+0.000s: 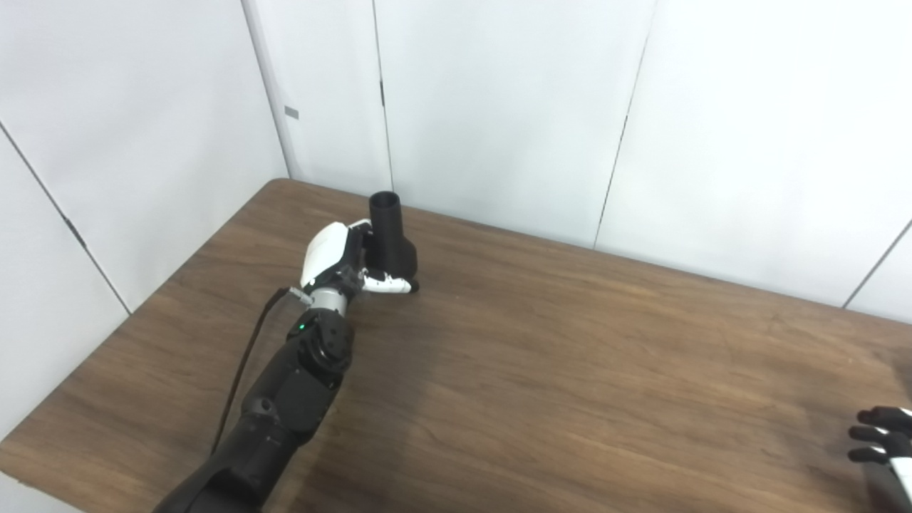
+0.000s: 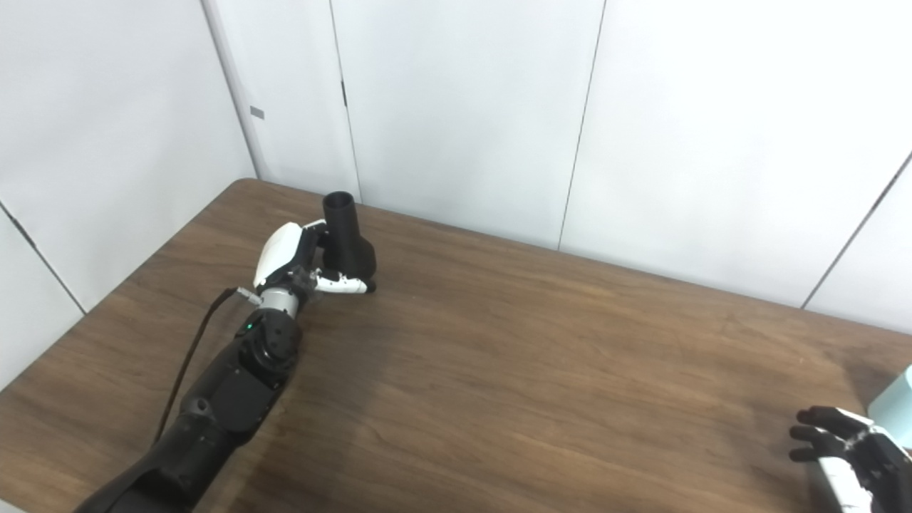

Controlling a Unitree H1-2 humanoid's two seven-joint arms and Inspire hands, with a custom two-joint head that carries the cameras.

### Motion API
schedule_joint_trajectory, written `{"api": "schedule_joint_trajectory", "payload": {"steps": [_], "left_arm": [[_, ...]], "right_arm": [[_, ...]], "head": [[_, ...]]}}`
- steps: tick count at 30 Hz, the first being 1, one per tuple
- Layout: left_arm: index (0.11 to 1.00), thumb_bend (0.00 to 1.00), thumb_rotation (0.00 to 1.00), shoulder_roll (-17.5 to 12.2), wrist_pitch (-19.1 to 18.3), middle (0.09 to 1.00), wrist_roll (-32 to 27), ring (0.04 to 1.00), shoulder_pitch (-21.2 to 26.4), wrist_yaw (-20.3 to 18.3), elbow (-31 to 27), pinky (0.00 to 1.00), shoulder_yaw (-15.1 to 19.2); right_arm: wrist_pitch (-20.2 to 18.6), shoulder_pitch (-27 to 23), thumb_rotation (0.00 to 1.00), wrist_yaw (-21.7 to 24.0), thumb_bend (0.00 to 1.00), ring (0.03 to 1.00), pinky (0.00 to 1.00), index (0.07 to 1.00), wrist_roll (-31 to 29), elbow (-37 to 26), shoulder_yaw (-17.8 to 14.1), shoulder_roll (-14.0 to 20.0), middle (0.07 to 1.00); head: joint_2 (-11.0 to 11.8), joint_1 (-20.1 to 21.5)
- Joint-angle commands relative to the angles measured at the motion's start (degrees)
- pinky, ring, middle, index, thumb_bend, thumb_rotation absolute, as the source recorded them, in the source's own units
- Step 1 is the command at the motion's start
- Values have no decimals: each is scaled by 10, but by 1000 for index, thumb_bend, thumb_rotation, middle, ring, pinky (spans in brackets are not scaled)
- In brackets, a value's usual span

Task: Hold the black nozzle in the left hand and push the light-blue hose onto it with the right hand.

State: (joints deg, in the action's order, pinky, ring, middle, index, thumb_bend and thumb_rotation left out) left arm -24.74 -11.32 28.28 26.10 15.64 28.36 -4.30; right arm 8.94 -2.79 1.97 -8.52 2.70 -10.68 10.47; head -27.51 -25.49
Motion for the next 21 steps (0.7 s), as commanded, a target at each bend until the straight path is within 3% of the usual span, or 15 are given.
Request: {"api": "schedule_joint_trajectory", "payload": {"steps": [1,9,10,12,16,21], "left_arm": [[684,915,0,-17,-4,655,24,691,2,4,20,878,-13],[594,895,0,-30,12,566,64,628,4,27,58,801,-48],[573,692,0,-31,14,520,67,626,4,30,61,790,-51],[525,575,0,-36,26,498,80,607,7,41,79,774,-65],[456,524,0,-45,39,518,99,585,9,51,98,731,-85],[459,523,0,-54,49,509,127,527,9,69,110,697,-110]], "right_arm": [[4,6,527,-1,720,582,453,570,-4,-12,-3,-1,611],[-4,8,518,-1,695,585,458,576,-8,-20,-4,-5,616],[-5,8,518,-1,695,587,459,576,-7,-21,-4,-5,617],[-6,8,513,-2,695,588,460,576,-9,-20,-5,-6,618],[-1,8,516,0,703,585,457,576,-8,-18,-5,-6,616],[-3,9,524,-1,706,583,456,573,-6,-21,-4,-7,613]], "head": [[-1,0],[-3,2],[-4,2],[-4,3],[-4,5],[-3,9]]}}
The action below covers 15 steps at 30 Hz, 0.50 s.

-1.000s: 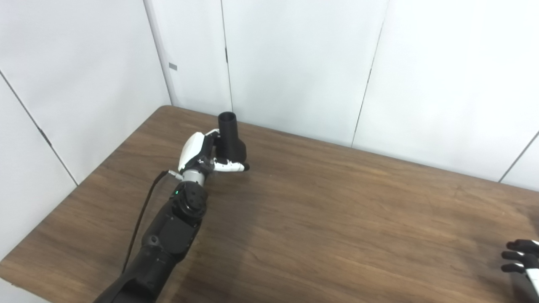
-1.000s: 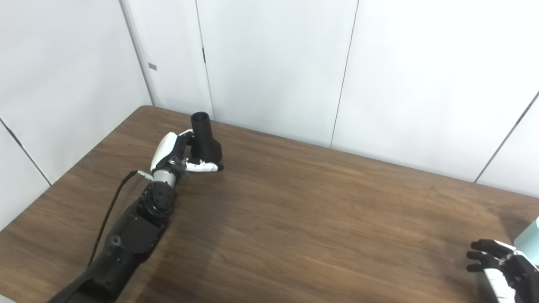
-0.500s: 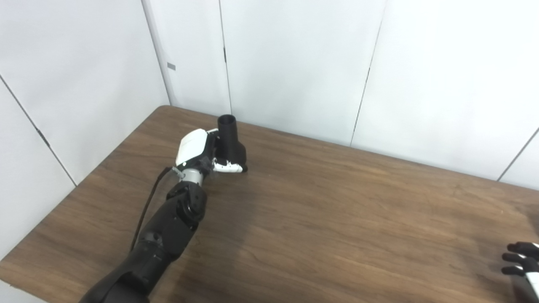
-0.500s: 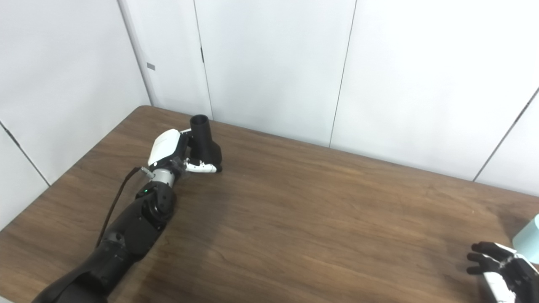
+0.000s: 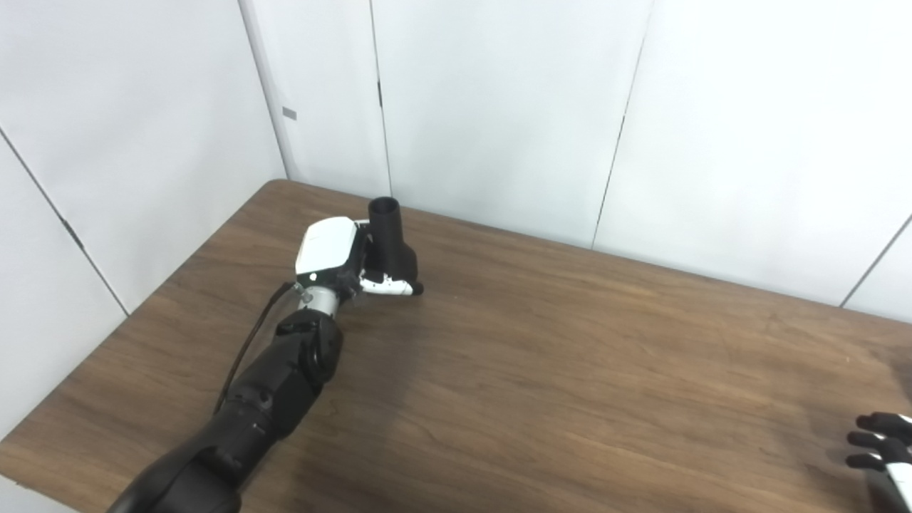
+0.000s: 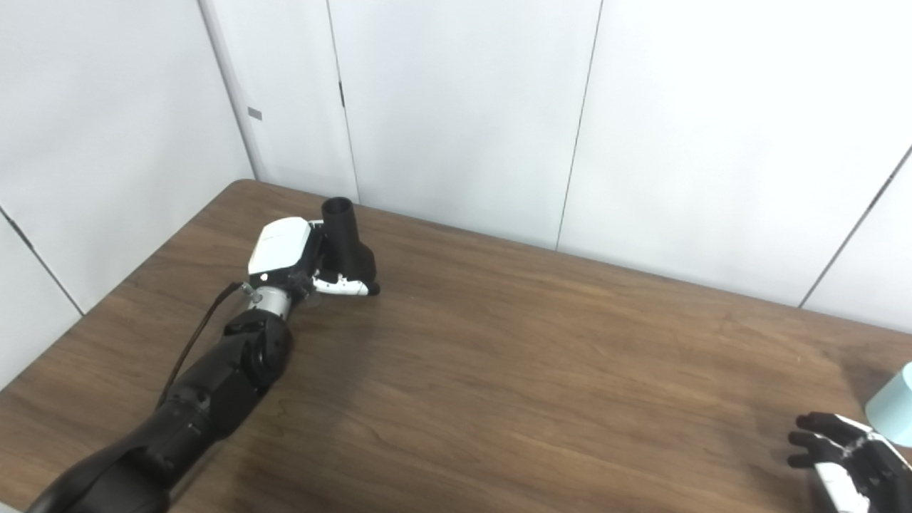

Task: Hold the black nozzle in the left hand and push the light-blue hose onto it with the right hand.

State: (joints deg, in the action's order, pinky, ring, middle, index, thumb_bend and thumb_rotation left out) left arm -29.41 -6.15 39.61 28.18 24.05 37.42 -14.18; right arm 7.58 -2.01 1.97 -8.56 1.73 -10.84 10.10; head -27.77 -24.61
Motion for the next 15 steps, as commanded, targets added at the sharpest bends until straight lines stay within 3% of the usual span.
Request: {"api": "schedule_joint_trajectory", "payload": {"steps": [1,10,15], "left_arm": [[468,524,0,-7,2,500,14,509,-13,-10,22,699,-14],[500,502,0,-5,26,449,13,512,-27,13,30,701,-22],[520,503,0,4,65,447,16,452,-28,60,62,678,-30]], "right_arm": [[10,1,523,-2,707,584,456,574,-4,-12,-2,-4,614],[8,4,510,-2,737,581,445,568,-8,-16,-3,-10,613],[23,-3,492,7,688,593,458,580,-20,3,-5,-11,627]], "head": [[-1,2],[10,19],[24,26]]}}
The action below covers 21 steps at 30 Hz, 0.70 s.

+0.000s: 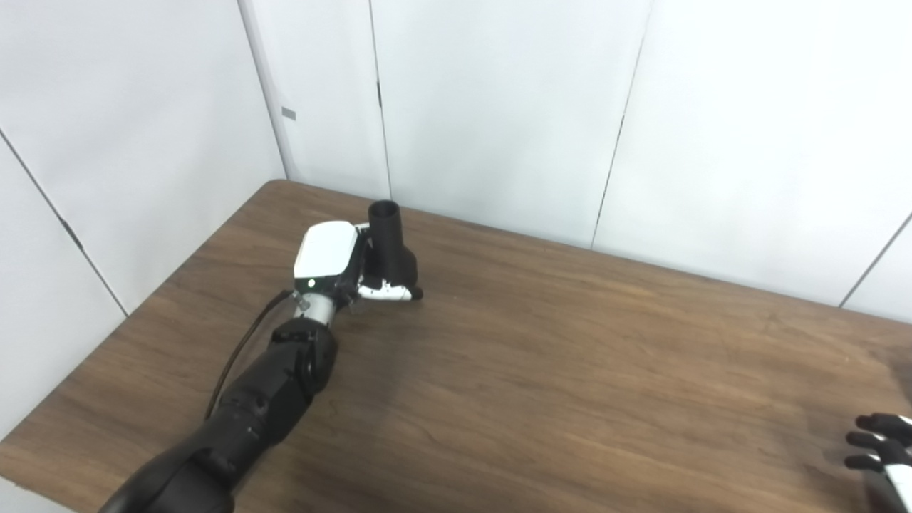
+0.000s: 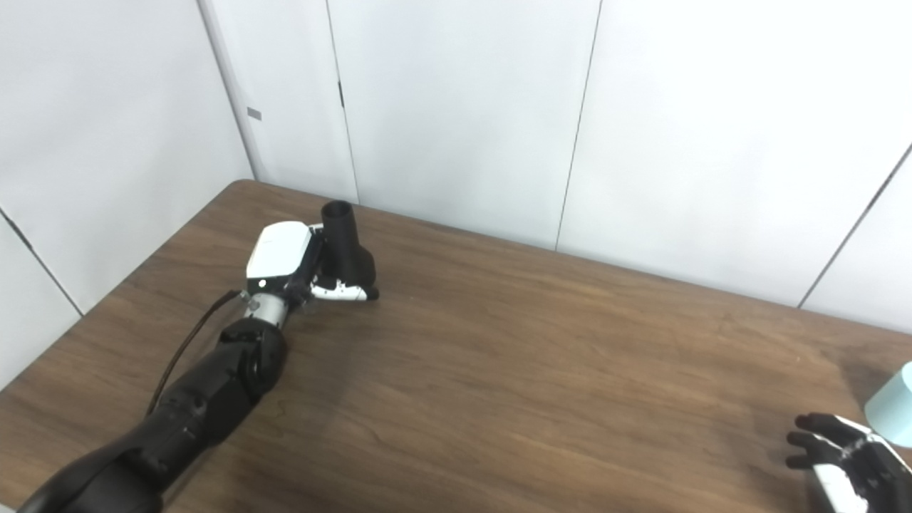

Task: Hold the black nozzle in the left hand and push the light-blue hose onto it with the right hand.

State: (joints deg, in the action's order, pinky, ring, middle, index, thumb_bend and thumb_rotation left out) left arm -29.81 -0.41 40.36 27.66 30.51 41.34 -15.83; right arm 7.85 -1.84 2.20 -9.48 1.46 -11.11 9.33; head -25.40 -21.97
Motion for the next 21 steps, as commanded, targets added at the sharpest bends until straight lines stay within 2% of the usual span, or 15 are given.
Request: {"api": "schedule_joint_trajectory", "payload": {"steps": [1,6,9,13,16,21], "left_arm": [[522,503,0,10,8,447,7,452,-25,-2,18,680,-13],[500,503,0,21,22,449,1,500,-31,9,16,689,-12],[498,504,0,19,29,455,3,491,-34,11,9,691,-13],[499,504,0,22,34,452,5,494,-40,14,-4,683,-13],[497,504,0,24,53,454,6,489,-38,24,6,680,-15],[505,503,0,25,48,446,11,488,-41,11,-17,687,-12]], "right_arm": [[17,-6,491,4,684,593,459,579,-14,7,-4,-3,626],[-8,-12,471,0,712,575,445,561,-31,4,-12,-2,609],[-18,-17,469,-10,738,564,433,545,-34,-5,-20,-1,597],[-27,-19,462,-15,775,534,409,527,-35,-14,-25,-3,569],[-32,-19,469,-20,819,529,402,521,-28,-22,-25,-2,564],[-34,-18,477,-23,864,530,401,519,-27,-25,-23,-4,567]], "head": [[-1,-1],[13,5],[2,6],[7,12],[6,11],[7,13]]}}
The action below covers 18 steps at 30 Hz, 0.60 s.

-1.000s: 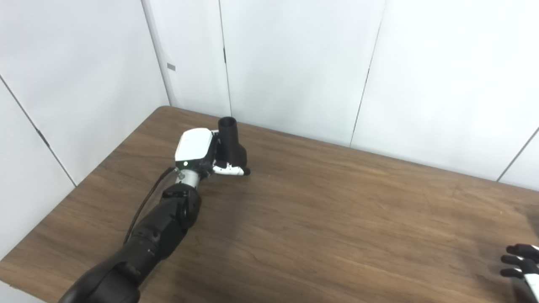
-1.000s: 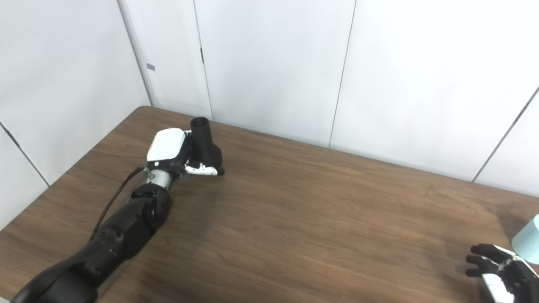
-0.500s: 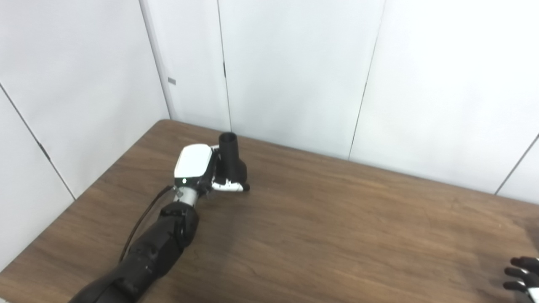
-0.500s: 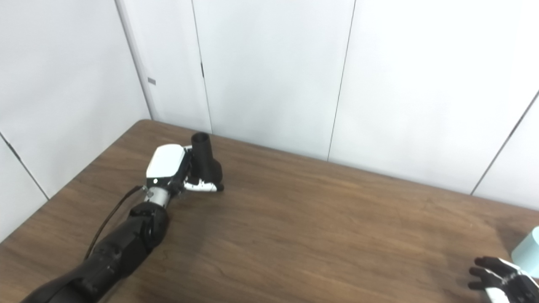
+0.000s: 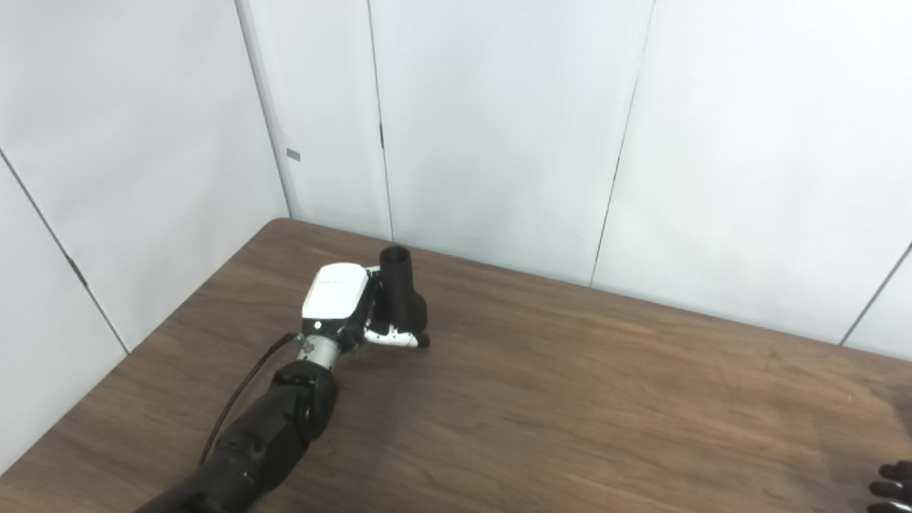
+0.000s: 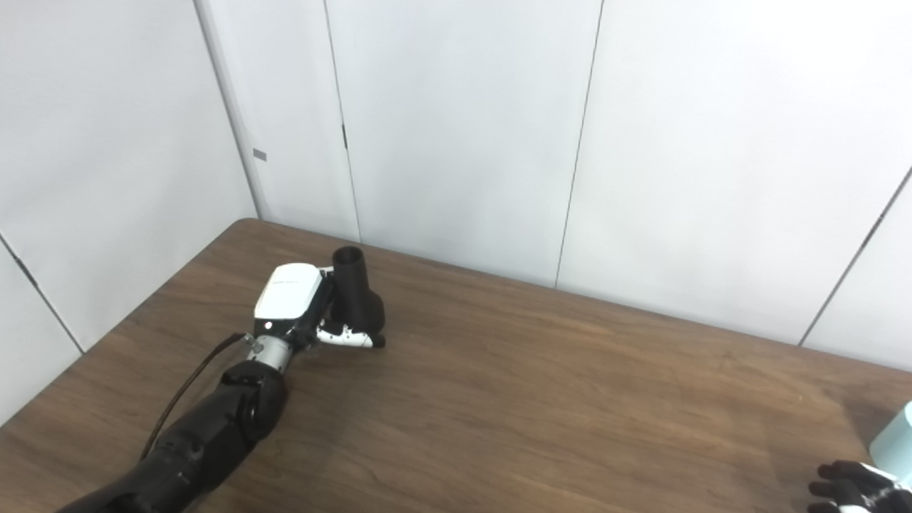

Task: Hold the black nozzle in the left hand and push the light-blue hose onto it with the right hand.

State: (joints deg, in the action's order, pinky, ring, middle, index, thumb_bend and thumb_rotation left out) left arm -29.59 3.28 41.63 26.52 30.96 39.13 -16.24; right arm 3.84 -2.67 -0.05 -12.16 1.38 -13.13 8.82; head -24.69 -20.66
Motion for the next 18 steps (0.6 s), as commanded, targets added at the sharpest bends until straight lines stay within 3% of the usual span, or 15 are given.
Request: {"api": "schedule_joint_trajectory", "payload": {"steps": [1,10,18], "left_arm": [[504,504,0,23,14,450,-2,483,-30,6,6,685,-8],[497,505,0,26,24,462,8,471,-45,-3,-44,658,-15],[488,505,0,42,50,461,16,484,-76,-13,-87,647,-21]], "right_arm": [[5,-9,472,-1,853,530,401,521,0,-26,-2,0,567],[-9,-8,480,-7,866,525,400,518,1,-60,-2,-6,562],[-33,22,486,-7,816,572,446,559,-5,-115,-7,-3,604]], "head": [[0,0],[-6,22],[-7,87]]}}
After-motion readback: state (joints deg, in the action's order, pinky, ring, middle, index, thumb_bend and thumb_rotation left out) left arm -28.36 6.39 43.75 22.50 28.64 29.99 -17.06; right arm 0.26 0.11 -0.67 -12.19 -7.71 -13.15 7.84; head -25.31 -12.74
